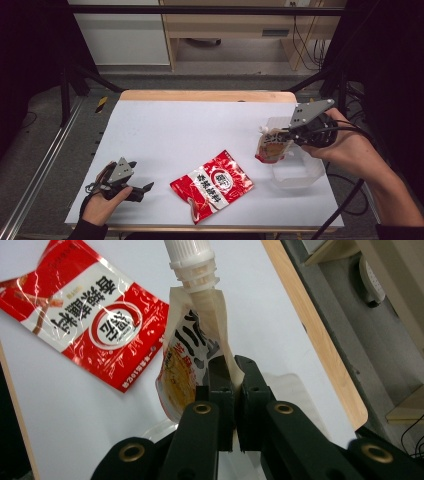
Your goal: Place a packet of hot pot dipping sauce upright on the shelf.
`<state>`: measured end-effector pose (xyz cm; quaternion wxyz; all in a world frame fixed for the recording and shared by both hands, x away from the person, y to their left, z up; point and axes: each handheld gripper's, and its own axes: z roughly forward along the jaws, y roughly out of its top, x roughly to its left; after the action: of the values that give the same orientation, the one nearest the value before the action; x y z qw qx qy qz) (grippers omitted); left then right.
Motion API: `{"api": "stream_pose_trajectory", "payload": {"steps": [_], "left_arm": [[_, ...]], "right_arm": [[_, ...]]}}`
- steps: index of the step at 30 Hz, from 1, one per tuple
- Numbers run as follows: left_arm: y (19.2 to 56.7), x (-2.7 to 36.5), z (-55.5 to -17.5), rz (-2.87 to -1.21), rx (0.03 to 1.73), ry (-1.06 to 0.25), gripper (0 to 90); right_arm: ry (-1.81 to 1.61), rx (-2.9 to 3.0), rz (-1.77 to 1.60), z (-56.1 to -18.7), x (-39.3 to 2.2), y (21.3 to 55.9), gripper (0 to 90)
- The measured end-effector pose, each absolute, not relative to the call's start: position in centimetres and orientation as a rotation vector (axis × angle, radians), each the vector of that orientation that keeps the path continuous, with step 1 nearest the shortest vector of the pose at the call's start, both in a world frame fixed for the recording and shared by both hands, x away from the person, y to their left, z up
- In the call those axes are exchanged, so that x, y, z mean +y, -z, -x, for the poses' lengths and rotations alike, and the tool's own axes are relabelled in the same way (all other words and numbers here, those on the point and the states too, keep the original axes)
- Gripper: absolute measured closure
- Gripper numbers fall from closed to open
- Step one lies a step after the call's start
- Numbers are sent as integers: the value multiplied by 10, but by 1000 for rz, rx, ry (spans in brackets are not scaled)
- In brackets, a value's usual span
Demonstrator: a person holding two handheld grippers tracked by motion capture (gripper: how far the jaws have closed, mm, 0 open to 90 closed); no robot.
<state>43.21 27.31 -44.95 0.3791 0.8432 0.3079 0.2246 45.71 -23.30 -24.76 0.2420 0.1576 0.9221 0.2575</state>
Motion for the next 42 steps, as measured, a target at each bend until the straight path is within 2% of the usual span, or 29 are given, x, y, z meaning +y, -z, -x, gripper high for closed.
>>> {"api": "stream_pose_trajectory", "payload": {"steps": [19, 42], "left_arm": [[453, 276, -431, -2153, 797, -565, 66], [455, 274, -432, -2155, 796, -544, 65]], "right_arm": [[-613, 2555, -554, -483, -269, 288, 879], [-620, 2461, -657, -518, -292, 277, 879]]}}
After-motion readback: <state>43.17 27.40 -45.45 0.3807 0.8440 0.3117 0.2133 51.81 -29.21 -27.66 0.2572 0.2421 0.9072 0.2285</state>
